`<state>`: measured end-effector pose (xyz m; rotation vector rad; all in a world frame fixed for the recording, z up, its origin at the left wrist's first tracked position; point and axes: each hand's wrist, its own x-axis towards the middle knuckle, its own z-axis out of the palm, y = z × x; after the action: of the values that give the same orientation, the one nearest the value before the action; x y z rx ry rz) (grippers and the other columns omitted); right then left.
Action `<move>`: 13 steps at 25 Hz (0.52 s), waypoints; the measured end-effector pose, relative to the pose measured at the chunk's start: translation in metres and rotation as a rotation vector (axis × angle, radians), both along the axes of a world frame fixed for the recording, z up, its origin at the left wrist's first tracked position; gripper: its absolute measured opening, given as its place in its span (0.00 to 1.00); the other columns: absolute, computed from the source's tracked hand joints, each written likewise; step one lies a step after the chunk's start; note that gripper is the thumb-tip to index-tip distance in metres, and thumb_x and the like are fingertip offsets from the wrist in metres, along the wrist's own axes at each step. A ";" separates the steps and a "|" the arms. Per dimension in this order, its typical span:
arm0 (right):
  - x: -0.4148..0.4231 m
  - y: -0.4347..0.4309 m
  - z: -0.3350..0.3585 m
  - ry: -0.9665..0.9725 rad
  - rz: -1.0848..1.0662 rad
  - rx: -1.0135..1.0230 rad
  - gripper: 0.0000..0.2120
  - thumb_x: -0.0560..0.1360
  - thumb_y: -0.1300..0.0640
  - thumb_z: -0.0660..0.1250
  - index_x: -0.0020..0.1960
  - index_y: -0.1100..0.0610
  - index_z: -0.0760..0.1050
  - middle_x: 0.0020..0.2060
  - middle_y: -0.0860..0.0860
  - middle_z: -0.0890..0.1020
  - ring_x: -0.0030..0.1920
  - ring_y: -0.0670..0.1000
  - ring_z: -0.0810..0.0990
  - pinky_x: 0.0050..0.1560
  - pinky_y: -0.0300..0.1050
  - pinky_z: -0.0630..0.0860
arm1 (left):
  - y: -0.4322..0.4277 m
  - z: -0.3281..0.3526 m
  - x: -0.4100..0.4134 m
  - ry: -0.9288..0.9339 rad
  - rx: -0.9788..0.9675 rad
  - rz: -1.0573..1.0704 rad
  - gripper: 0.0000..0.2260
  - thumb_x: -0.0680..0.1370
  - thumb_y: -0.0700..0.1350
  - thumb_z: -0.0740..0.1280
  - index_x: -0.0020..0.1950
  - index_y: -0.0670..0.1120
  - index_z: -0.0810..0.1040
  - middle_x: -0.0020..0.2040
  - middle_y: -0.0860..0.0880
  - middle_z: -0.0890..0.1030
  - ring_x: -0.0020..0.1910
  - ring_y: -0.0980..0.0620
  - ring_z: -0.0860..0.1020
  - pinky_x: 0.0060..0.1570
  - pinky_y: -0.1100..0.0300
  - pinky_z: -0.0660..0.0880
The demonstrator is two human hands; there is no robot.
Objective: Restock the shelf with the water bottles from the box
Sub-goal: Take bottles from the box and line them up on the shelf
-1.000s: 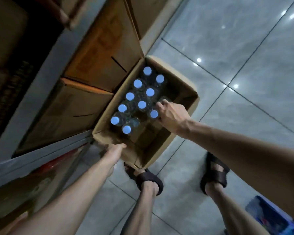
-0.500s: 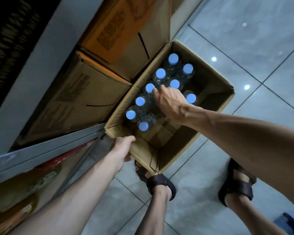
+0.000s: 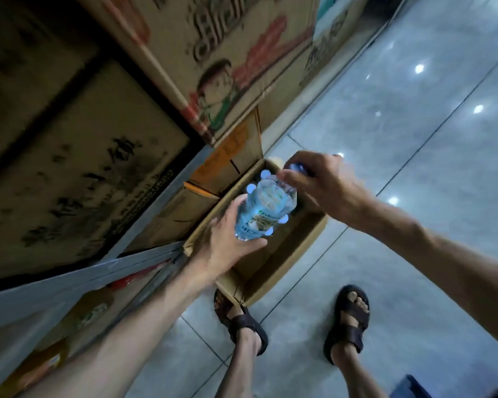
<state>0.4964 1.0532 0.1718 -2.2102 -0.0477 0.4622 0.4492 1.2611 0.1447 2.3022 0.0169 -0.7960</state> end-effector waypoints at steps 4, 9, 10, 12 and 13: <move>0.026 -0.034 0.117 0.071 -0.137 0.140 0.22 0.76 0.43 0.65 0.38 0.62 0.77 0.25 0.50 0.73 0.25 0.46 0.67 0.27 0.43 0.63 | -0.020 0.123 0.028 -0.002 -0.133 0.021 0.23 0.62 0.46 0.82 0.53 0.48 0.77 0.41 0.57 0.81 0.37 0.72 0.76 0.36 0.77 0.68; 0.038 -0.047 0.276 0.080 -0.232 0.328 0.21 0.73 0.41 0.69 0.37 0.59 0.76 0.27 0.47 0.68 0.26 0.44 0.63 0.28 0.41 0.60 | -0.043 0.292 0.039 -0.009 -0.216 0.036 0.17 0.63 0.47 0.81 0.44 0.51 0.76 0.34 0.60 0.80 0.32 0.73 0.76 0.31 0.77 0.68; 0.037 -0.047 0.309 0.081 -0.222 0.390 0.20 0.72 0.41 0.71 0.40 0.60 0.77 0.29 0.49 0.70 0.28 0.45 0.64 0.29 0.41 0.61 | -0.045 0.328 0.038 -0.019 -0.242 0.046 0.16 0.64 0.47 0.81 0.44 0.52 0.77 0.35 0.60 0.81 0.33 0.72 0.77 0.31 0.77 0.69; 0.031 -0.050 0.377 0.142 -0.193 0.544 0.26 0.69 0.43 0.74 0.52 0.65 0.78 0.37 0.54 0.72 0.34 0.48 0.68 0.35 0.43 0.67 | -0.049 0.398 0.035 -0.022 -0.317 0.075 0.13 0.66 0.43 0.79 0.44 0.51 0.78 0.36 0.58 0.83 0.33 0.69 0.79 0.32 0.76 0.71; 0.028 -0.052 0.405 0.202 -0.187 0.631 0.27 0.68 0.44 0.76 0.54 0.66 0.78 0.41 0.56 0.73 0.38 0.52 0.71 0.41 0.46 0.70 | -0.052 0.429 0.030 -0.012 -0.350 0.071 0.12 0.67 0.41 0.78 0.44 0.51 0.78 0.36 0.57 0.83 0.33 0.67 0.80 0.33 0.75 0.73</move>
<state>0.5248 1.0011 0.5764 -1.5274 0.1075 0.4841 0.4790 1.2090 0.5735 1.9643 -0.0422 -0.6886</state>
